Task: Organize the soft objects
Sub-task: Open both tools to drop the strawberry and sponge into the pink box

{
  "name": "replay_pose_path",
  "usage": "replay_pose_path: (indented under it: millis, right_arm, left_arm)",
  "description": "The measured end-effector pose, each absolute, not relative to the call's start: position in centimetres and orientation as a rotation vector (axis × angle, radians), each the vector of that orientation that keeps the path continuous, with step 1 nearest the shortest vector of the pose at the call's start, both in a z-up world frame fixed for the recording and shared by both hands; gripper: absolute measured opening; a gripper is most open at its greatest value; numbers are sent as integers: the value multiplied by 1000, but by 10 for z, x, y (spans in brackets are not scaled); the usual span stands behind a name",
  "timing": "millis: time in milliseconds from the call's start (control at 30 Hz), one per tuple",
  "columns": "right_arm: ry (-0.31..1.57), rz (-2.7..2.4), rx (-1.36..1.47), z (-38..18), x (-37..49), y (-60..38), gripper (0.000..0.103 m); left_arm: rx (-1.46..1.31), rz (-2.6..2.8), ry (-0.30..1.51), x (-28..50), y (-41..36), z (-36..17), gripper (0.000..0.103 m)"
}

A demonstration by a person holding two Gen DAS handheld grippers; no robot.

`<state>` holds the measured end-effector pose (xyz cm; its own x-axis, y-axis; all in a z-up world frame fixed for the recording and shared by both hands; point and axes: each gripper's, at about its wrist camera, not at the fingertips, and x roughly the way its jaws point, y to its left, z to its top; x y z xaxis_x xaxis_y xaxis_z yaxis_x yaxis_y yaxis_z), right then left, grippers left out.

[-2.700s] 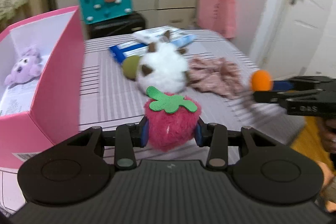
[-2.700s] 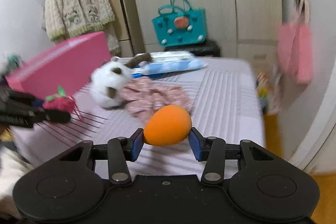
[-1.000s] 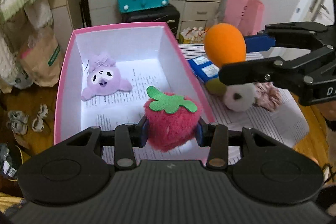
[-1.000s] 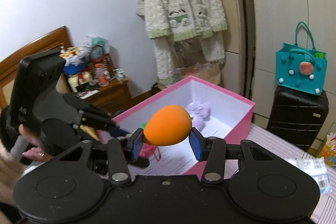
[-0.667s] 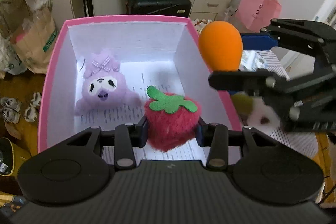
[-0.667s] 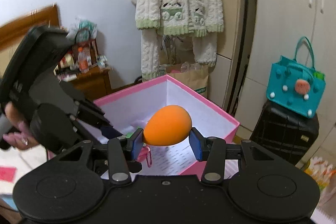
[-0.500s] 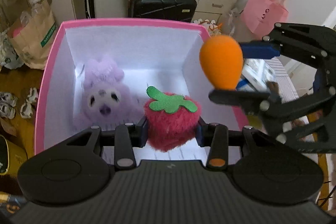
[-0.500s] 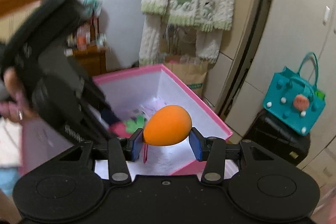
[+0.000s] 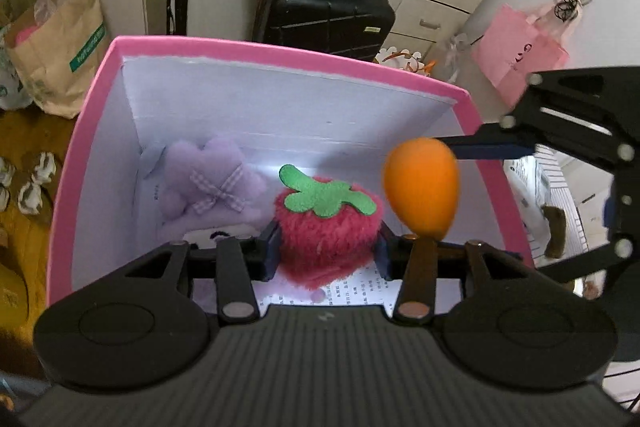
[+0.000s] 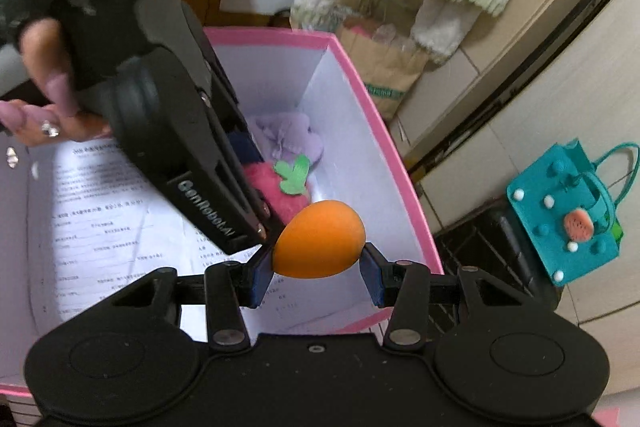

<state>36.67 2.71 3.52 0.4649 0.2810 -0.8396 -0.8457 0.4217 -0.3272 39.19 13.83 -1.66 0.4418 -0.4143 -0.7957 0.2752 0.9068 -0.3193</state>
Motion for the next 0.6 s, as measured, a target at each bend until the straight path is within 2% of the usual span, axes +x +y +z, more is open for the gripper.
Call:
replay_pose_path:
  millis: [67,100,167,233,600]
  right_arm:
    - [797,793,-855,33,367,30,54]
    - [789,781,-852,32,366,31,61]
    - [768,766,-841,36,362,26,67]
    - [739,767,-806,44,352,16,67]
    - [694,752,-478,100,290,-56,68]
  left_arm:
    - [-142,-424,1031,392,136,-17,50]
    - [-141,-421,1033,391,135,-16,52]
    - [-143,-425,1037,390,136,-14,59]
    - [-138,-422,1031,385,137,-9,62]
    - [31,-408,934,330,132,42,63]
